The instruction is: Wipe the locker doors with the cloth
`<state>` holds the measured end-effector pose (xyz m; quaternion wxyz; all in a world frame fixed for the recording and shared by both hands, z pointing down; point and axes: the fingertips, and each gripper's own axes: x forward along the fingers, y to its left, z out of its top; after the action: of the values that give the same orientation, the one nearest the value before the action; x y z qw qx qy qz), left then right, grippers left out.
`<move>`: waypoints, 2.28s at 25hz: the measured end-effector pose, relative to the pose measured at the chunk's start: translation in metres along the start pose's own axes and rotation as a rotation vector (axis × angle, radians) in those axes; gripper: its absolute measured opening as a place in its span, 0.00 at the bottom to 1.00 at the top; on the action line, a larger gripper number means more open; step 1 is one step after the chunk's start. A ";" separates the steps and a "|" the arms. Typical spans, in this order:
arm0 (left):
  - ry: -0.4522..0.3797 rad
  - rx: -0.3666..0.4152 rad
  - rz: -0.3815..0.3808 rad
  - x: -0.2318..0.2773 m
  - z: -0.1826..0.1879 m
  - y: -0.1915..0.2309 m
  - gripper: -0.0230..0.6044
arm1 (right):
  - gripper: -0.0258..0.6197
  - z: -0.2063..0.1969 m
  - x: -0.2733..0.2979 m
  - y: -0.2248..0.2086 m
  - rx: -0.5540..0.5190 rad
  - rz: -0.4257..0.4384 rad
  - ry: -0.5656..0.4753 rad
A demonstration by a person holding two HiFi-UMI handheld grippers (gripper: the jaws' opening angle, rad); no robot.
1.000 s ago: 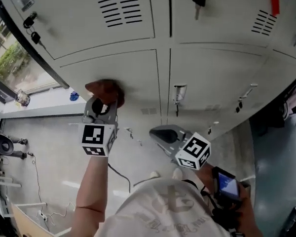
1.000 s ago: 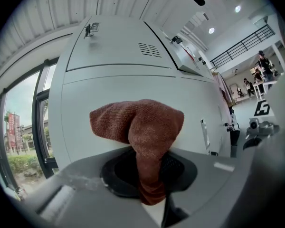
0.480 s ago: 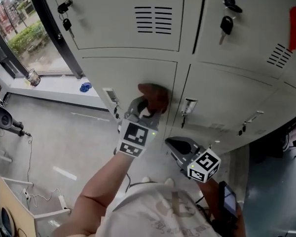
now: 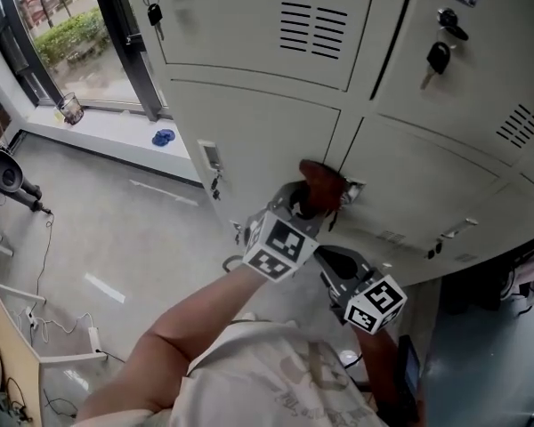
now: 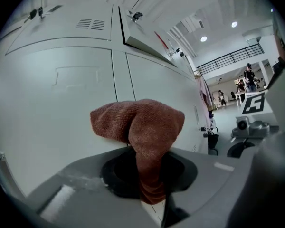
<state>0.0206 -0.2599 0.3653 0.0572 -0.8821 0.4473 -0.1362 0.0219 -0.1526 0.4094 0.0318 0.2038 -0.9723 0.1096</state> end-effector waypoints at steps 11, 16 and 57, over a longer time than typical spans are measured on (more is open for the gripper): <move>0.035 0.013 0.098 -0.023 -0.051 0.039 0.16 | 0.05 -0.004 0.013 0.007 0.007 0.026 0.000; 0.043 0.013 0.129 -0.039 -0.060 0.063 0.16 | 0.05 -0.001 0.026 0.017 -0.014 0.059 0.003; 0.135 0.051 0.400 -0.151 -0.134 0.210 0.17 | 0.05 -0.018 0.062 0.037 0.038 0.013 0.019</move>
<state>-0.2655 -0.2599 0.4178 0.0754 -0.7628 0.6128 -0.1922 -0.0493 -0.1395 0.4256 0.0362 0.1970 -0.9711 0.1301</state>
